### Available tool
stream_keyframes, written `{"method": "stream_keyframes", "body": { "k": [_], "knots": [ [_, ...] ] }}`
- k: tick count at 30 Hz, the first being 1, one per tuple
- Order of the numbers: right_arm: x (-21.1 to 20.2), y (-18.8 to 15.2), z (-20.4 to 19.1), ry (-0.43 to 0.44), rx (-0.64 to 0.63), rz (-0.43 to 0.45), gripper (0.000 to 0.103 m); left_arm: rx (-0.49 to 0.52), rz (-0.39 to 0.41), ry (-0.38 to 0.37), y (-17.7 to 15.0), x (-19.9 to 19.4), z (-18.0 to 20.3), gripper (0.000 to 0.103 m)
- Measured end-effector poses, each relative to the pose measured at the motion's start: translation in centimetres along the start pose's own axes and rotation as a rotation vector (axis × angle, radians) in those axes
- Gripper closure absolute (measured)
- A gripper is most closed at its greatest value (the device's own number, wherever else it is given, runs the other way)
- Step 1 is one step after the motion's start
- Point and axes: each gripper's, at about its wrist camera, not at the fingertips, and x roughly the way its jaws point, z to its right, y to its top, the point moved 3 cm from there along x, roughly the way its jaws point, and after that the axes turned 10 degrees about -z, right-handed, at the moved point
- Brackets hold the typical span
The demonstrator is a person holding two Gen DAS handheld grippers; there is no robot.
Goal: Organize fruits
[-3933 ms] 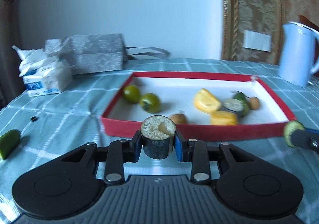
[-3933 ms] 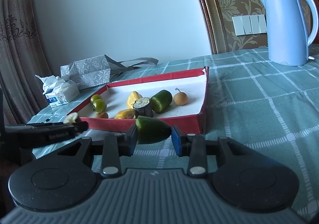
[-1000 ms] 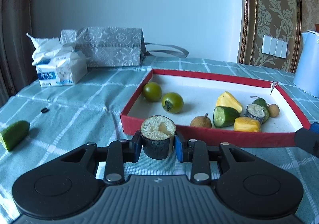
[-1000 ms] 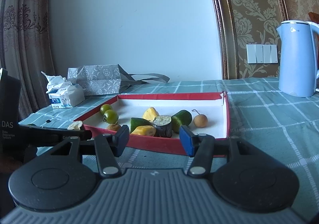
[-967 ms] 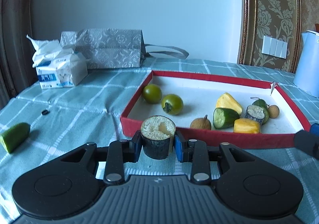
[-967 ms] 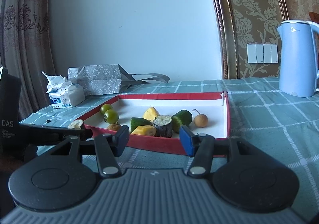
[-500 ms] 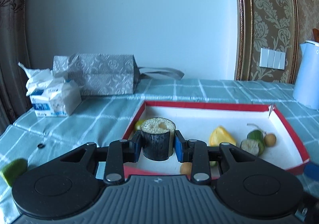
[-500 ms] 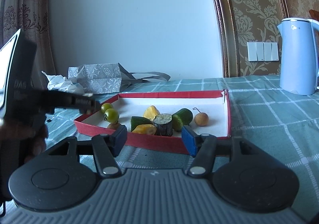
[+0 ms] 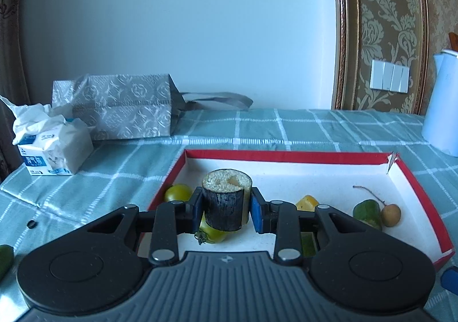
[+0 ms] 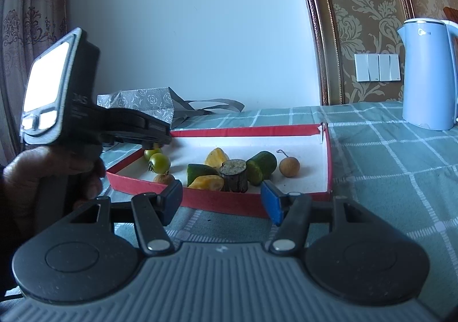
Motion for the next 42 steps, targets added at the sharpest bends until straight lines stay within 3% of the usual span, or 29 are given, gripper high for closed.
{"method": "stream_keyframes", "body": {
  "k": [13,15,18,26,32,33,35,40,42],
  "knots": [
    [0.2,0.0,-0.1,0.012,0.004,-0.008,0.045,0.015,-0.031,0.016,-0.2,2.1,0.5,0.069],
    [0.2,0.0,-0.1,0.013,0.005,-0.009,0.045,0.0,-0.038,0.014,-0.1,2.2,0.4,0.049],
    [0.2,0.0,0.0,0.013,0.008,-0.01,0.045,-0.033,-0.02,0.02,-0.1,2.1,0.0,0.027],
    [0.3,0.0,0.0,0.013,0.009,-0.014,0.045,-0.059,-0.016,0.018,-0.3,1.4,-0.5,0.018],
    [0.3,0.0,0.0,0.01,0.014,-0.005,0.044,-0.049,-0.031,0.003,-1.2,-0.6,-0.8,0.018],
    [0.3,0.0,0.0,0.011,0.015,-0.005,0.042,-0.046,-0.034,-0.002,-1.4,-1.0,-0.9,0.018],
    [0.2,0.0,0.2,0.007,0.029,0.008,0.025,-0.048,-0.035,-0.007,-2.0,-2.0,-1.1,0.018],
    [-0.4,0.2,0.1,-0.012,0.021,0.044,0.01,-0.048,-0.033,0.006,-3.3,-4.4,-1.7,0.017],
    [-0.7,0.2,-0.1,-0.022,0.005,0.066,0.003,-0.056,-0.03,0.015,-3.6,-5.3,-2.1,0.011]
  ]
}}
